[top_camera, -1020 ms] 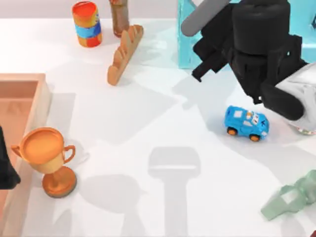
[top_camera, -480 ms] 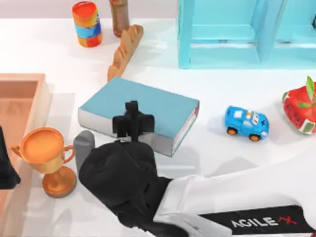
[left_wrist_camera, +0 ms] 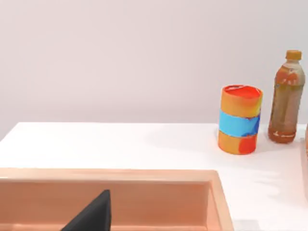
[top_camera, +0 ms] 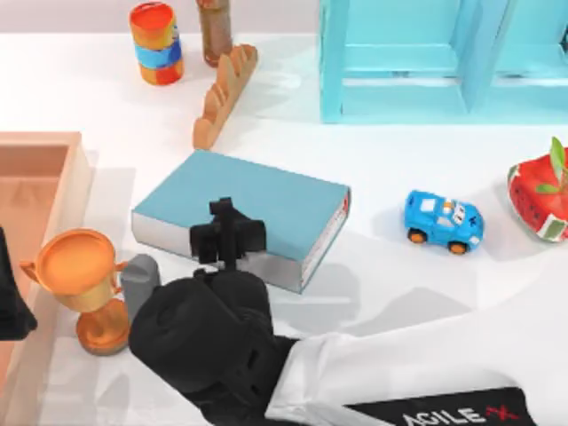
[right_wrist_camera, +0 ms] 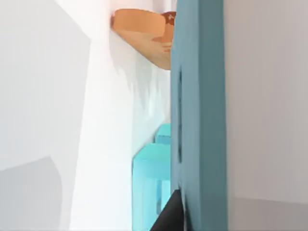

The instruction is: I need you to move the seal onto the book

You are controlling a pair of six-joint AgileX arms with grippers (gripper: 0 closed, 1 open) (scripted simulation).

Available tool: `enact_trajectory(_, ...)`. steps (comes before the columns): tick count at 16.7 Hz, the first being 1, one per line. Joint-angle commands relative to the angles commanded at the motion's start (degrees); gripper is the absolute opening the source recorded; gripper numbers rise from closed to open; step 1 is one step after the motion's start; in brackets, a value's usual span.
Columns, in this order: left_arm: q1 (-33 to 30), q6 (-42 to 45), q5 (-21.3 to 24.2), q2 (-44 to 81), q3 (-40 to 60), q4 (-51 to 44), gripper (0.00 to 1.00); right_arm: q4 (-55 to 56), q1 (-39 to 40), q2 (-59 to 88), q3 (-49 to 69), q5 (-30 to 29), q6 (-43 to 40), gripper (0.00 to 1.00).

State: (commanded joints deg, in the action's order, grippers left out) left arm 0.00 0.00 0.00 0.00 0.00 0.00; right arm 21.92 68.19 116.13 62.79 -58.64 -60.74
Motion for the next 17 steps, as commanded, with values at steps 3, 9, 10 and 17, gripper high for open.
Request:
enact_trajectory(3,0.0,0.0,0.0,0.0,0.0,0.0,1.0,-0.67,-0.24,-0.29,-0.61,0.18,0.78,0.0)
enact_trajectory(9,0.0,0.0,0.0,0.0,0.0,0.0,1.0,-0.63,0.75,-0.08,0.05,-0.61,0.45,0.0)
enact_trajectory(10,0.0,0.0,0.0,0.0,0.0,0.0,1.0,-0.53,0.58,0.02,-0.05,-0.6,0.47,0.0)
enact_trajectory(17,0.0,0.0,0.0,0.0,0.0,0.0,1.0,4.82,0.43,4.52,-1.6,-0.39,0.73,0.0)
